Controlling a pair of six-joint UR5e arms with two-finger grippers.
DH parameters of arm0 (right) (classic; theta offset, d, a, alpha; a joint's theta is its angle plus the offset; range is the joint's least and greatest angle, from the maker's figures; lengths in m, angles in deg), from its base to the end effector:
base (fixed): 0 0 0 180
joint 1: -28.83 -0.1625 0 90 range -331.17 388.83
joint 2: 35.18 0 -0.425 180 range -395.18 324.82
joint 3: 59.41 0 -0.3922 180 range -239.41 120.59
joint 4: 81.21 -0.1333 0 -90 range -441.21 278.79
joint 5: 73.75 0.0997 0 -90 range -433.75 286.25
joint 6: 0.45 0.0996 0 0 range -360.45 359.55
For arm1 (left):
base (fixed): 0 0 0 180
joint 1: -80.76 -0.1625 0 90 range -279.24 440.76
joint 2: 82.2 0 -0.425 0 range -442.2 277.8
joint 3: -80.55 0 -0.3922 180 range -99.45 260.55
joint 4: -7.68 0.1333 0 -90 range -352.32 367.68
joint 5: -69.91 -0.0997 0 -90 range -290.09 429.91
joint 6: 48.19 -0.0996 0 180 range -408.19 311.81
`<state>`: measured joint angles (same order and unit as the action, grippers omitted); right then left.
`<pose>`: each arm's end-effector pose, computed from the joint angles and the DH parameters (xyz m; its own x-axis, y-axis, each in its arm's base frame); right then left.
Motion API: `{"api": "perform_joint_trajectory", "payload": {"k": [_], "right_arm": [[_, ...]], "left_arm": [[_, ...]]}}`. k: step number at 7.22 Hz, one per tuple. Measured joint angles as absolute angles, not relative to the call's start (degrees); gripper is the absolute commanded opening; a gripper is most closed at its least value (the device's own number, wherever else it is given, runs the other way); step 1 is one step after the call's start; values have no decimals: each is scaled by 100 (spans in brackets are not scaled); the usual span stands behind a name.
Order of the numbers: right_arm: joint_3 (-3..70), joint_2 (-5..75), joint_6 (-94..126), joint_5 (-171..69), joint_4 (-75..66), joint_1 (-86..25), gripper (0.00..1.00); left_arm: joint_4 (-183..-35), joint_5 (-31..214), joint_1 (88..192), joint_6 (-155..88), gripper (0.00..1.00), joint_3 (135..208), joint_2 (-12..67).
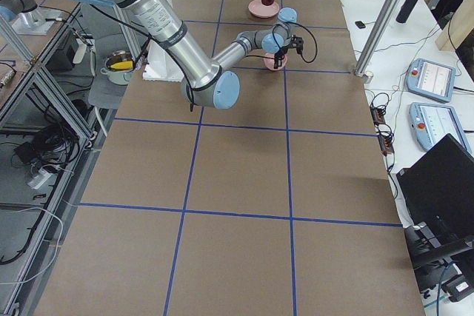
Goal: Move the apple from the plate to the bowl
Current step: 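Carry the apple toward the bowl with left gripper while right gripper rises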
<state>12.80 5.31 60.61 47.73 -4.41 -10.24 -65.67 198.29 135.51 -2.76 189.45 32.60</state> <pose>-0.5601 -0.5594 0.2220 0.6027 -0.0423 0.7969 0.0462 0.9988 0.0181 0.2799 -0.5199 0.3015 0.7011 -0.0388 -0.7120 -0.0208 0.9970 -0.0748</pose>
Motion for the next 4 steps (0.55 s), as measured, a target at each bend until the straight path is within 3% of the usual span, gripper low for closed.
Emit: {"api": "perform_joint_trajectory", "payload": {"k": [4], "right_arm": [[1523,588,6160,5264,-312,-1412,100]], "left_arm": [[-6747,19920,13159,938,0,18552,4180]]}}
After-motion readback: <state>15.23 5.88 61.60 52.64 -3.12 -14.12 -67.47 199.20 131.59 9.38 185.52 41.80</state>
